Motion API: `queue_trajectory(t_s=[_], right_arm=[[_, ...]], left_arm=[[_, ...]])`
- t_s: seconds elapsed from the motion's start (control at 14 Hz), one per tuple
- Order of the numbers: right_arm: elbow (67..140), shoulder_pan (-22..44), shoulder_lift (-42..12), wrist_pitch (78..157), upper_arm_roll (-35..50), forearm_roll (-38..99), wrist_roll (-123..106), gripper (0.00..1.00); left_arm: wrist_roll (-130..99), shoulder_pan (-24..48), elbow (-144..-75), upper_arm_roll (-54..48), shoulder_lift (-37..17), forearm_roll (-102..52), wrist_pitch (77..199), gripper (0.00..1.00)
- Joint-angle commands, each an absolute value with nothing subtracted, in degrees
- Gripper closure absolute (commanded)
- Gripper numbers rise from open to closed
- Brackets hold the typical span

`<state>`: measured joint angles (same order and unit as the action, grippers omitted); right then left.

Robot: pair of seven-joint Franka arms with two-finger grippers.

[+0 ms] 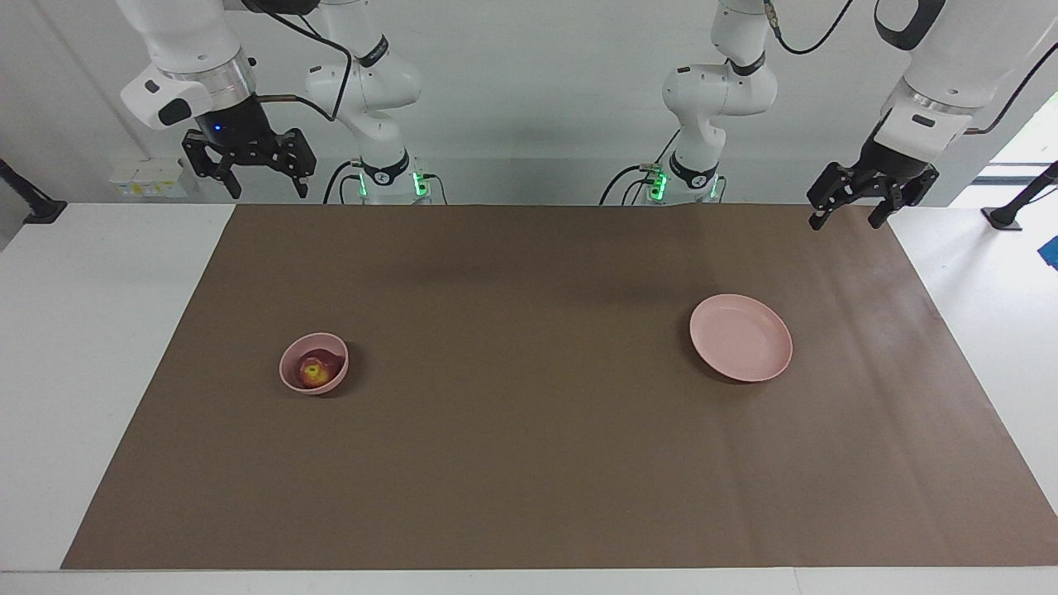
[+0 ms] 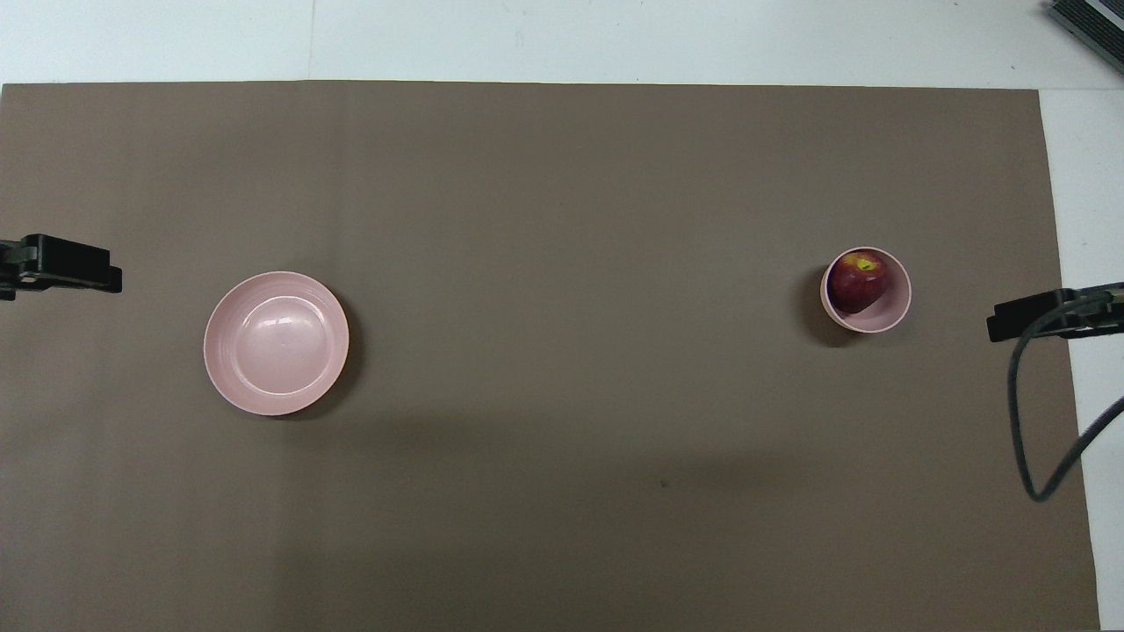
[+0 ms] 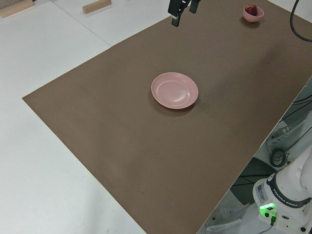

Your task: Move apple from plate to bowl

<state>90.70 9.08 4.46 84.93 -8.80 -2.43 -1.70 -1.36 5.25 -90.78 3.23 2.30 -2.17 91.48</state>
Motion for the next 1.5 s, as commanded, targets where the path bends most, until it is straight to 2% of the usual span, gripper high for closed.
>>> queue_trajectory(t_s=[0.0, 0.29, 1.43], right_arm=[[91.32, 6.25, 5.45, 84.29, -6.17, -0.88, -1.76, 0.0], [91.23, 4.75, 5.45, 84.29, -5.63, -1.06, -1.84, 0.0], [91.32, 5.01, 5.62, 84.9, -6.5, -0.88, -1.49, 0.0]], left_arm=[[0.97, 5.8, -90.44, 4.22, 2.55, -1.93, 90.62, 0.0], [0.79, 4.75, -87.54, 3.34, 1.76, -2.2, 84.2, 0.0], [0.79, 4.66, -88.42, 3.78, 2.29, -2.29, 83.94, 0.0]])
